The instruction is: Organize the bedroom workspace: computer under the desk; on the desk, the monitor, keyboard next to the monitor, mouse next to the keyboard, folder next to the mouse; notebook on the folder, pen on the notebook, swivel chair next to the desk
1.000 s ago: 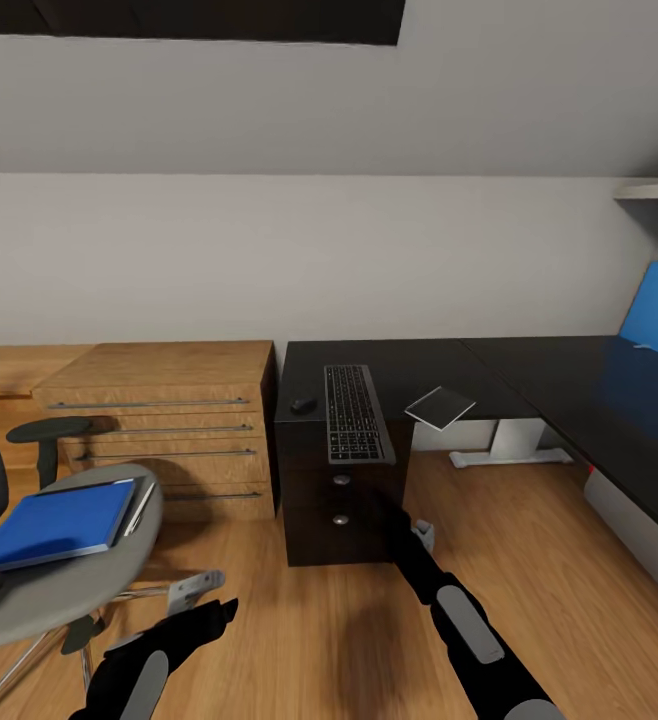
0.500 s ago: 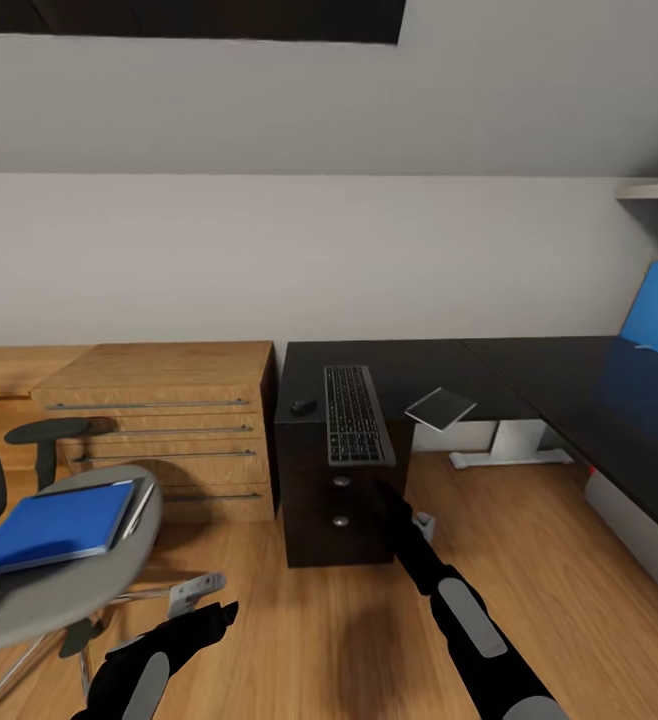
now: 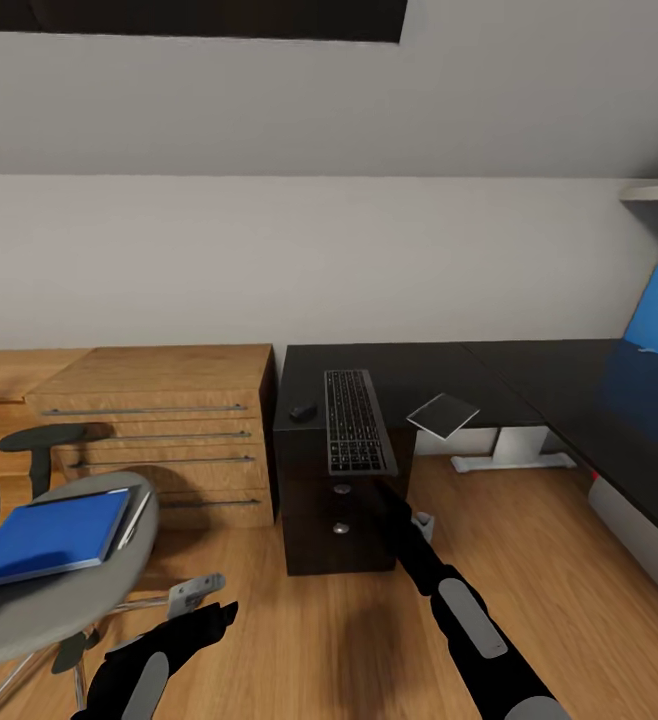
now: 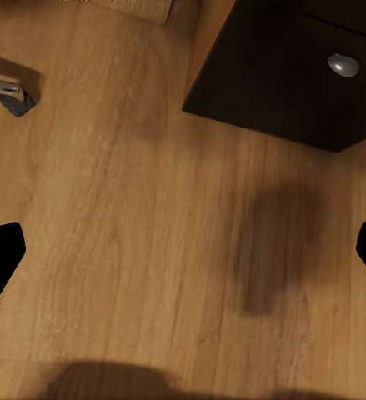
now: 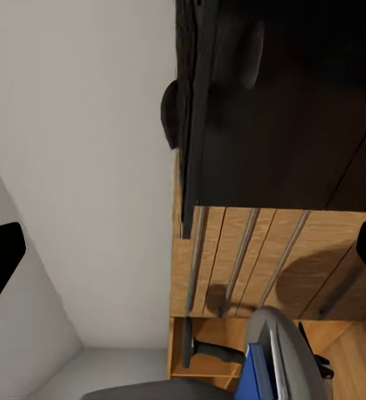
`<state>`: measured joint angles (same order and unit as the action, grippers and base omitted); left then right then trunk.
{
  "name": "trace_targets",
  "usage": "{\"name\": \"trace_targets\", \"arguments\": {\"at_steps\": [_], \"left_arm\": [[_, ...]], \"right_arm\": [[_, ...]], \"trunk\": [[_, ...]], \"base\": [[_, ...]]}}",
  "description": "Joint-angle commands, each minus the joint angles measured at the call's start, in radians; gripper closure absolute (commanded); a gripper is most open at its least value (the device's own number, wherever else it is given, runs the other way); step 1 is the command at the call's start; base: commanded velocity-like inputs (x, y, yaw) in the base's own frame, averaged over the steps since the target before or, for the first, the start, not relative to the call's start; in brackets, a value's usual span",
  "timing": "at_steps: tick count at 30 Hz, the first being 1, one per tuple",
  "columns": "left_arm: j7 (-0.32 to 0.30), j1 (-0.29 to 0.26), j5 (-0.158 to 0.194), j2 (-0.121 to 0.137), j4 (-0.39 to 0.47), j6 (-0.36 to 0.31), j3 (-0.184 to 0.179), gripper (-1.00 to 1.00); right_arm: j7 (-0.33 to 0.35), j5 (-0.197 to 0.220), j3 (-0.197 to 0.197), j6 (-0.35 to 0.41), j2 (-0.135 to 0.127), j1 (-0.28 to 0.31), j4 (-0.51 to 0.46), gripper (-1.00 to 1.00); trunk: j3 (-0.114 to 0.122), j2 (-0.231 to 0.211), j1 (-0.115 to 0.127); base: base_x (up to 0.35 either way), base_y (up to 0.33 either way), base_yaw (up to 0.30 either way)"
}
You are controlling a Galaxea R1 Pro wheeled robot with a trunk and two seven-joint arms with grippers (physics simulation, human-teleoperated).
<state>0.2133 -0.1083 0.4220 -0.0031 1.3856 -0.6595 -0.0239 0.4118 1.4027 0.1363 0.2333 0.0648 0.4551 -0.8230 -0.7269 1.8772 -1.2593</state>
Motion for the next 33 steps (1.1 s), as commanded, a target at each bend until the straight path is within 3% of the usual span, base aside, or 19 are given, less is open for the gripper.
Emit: {"name": "trace_targets", "arguments": {"at_steps": [1, 8, 12, 18, 33], "left_arm": [[0.009, -0.001, 0.011, 0.000, 0.001, -0.003, -0.001, -1.00], [0.009, 0.000, 0.010, 0.000, 0.001, -0.003, -0.001, -1.00], [0.008, 0.000, 0.009, 0.002, 0.002, -0.003, 0.000, -1.00], [0.008, -0.001, 0.010, 0.002, 0.003, -0.003, 0.001, -1.00], [0.007, -0.001, 0.011, 0.002, 0.003, -0.003, 0.000, -1.00]], "right_arm": [[0.007, 0.010, 0.000, 0.005, -0.002, 0.001, 0.001, -1.00], [0.047, 0.012, 0.000, 0.002, -0.018, 0.001, 0.006, -1.00], [0.038, 0.013, -0.011, -0.006, -0.017, 0.001, 0.010, -1.00], [-0.026, 0.015, -0.080, -0.024, -0.016, 0.001, 0.013, -1.00], [-0.041, 0.015, -0.098, -0.026, -0.014, 0.001, 0.013, -1.00]], "trunk": [[0.002, -0.007, 0.004], [0.024, -0.056, 0.031], [0.024, -0.056, 0.031], [0.024, -0.056, 0.031], [0.024, -0.056, 0.031]], "base": [[0.003, 0.000, 0.000], [0.000, 0.000, 0.000], [0.000, 0.000, 0.000], [0.000, 0.000, 0.000], [0.026, 0.022, 0.000]]}}
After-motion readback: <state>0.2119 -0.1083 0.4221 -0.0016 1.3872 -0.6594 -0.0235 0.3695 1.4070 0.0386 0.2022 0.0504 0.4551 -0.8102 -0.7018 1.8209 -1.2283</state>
